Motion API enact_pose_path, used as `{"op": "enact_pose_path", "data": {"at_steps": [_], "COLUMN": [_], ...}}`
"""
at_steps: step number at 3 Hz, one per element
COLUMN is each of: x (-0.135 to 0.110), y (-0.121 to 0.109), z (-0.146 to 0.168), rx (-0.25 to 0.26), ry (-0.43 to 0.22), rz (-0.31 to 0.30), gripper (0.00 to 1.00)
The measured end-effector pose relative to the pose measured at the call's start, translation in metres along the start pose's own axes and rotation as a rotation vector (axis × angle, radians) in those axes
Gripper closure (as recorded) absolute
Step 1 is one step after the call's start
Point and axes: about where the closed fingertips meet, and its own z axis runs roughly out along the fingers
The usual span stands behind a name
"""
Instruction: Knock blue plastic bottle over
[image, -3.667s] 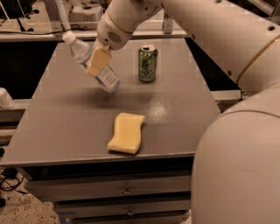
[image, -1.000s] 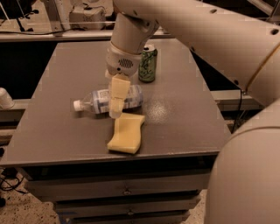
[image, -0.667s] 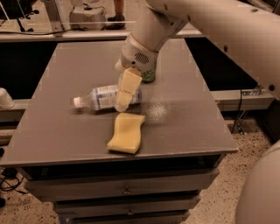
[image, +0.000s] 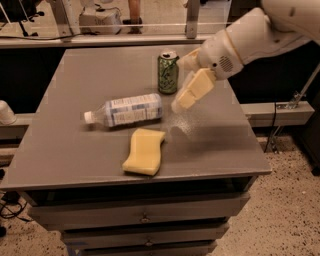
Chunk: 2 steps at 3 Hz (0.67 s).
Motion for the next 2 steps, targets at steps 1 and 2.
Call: {"op": "enact_pose_path", "data": {"at_steps": [1,2], "x": [0.0202,0.0188], "y": [-0.0065,-0.0054], "z": [-0.0605,-0.0685], "rx": [0.062,0.069], "ry": [-0.149,-0.178], "rz": [0.046,0.055], "gripper": [0.0,0.0]}}
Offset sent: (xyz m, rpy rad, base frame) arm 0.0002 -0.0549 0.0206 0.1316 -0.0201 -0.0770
